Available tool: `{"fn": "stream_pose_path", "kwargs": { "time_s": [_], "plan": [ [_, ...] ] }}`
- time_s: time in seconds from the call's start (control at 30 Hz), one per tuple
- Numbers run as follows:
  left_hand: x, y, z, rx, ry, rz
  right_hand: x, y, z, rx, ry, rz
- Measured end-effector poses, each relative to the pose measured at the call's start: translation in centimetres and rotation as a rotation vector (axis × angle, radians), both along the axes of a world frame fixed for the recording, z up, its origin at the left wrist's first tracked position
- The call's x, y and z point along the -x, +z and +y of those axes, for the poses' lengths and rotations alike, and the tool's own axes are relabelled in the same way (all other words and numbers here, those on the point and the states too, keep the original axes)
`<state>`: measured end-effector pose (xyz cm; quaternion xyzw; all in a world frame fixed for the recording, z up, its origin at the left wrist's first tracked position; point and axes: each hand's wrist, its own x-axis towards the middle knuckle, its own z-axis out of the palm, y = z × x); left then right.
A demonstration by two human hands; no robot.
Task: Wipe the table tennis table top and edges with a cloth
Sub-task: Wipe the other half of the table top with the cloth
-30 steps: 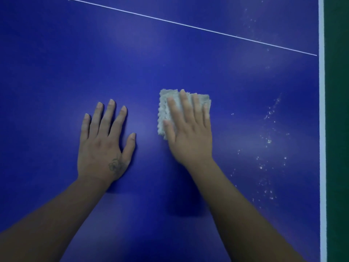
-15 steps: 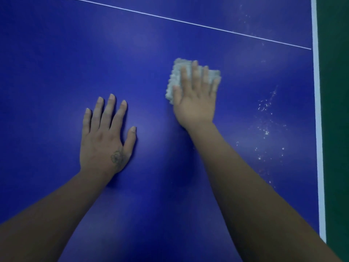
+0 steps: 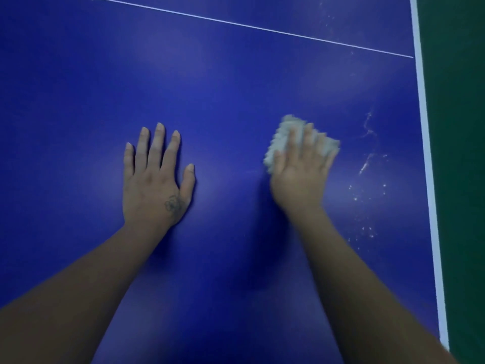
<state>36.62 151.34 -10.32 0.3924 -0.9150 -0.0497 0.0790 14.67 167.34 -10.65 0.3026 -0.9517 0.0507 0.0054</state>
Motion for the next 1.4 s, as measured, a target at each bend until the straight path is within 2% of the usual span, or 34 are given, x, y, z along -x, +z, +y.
{"fn": "stream_pose_path", "kwargs": {
  "time_s": [0.1,0.2,0.3,0.4,0.47,0.57,0.67,0.77,0.87,0.97,1.03,1.1,1.17,1.23,1.33,1.4],
  "plan": [
    [-0.1,-0.2,0.0,0.006,0.001,0.006,-8.6,0.3,-0.3,0.004,0.221,-0.071],
    [-0.1,-0.1,0.0,-0.006,-0.002,-0.012,-9.8,0.0,2.3,0.031,0.332,-0.09],
    [-0.2,-0.1,0.1,-0.006,-0.004,-0.021,-5.7,-0.5,6.3,0.012,0.202,-0.035],
    [-0.2,-0.2,0.1,-0.01,0.005,-0.026,-2.7,-0.1,9.4,-0.035,-0.02,-0.13],
    [-0.2,-0.1,0.1,-0.011,0.002,-0.031,-4.2,0.1,9.0,-0.022,-0.086,-0.147],
    [-0.2,-0.1,0.0,-0.011,-0.006,-0.022,-9.9,0.2,6.7,0.003,0.035,-0.08],
    [-0.3,-0.2,0.0,-0.01,-0.011,-0.015,-15.7,0.6,6.4,0.03,0.249,-0.118],
    [-0.3,-0.3,0.1,-0.002,-0.015,-0.012,-15.5,0.6,9.1,0.038,0.301,-0.136],
    [-0.2,-0.3,0.1,-0.002,-0.014,-0.012,-11.8,0.3,13.3,0.009,0.223,-0.097],
    [-0.2,-0.2,0.2,-0.003,-0.007,-0.023,-8.0,0.4,17.4,-0.042,0.012,-0.14],
    [-0.1,-0.2,0.3,-0.002,-0.006,-0.016,-7.9,0.3,17.3,-0.043,-0.144,-0.164],
    [-0.1,-0.1,0.3,0.002,-0.006,-0.011,-10.3,0.3,14.9,-0.048,-0.205,-0.146],
    [-0.2,0.1,0.3,0.004,-0.007,-0.012,-14.5,0.6,11.9,-0.033,-0.103,-0.137],
    [-0.3,0.1,0.4,-0.006,-0.012,-0.015,-18.8,0.9,10.8,-0.004,0.094,-0.192],
    [-0.2,0.1,0.3,-0.029,-0.024,-0.008,-20.8,1.3,14.1,0.01,0.303,-0.226],
    [-0.4,0.0,0.2,-0.033,-0.03,-0.002,-19.2,1.2,18.2,-0.005,0.302,-0.223]
  ]
}}
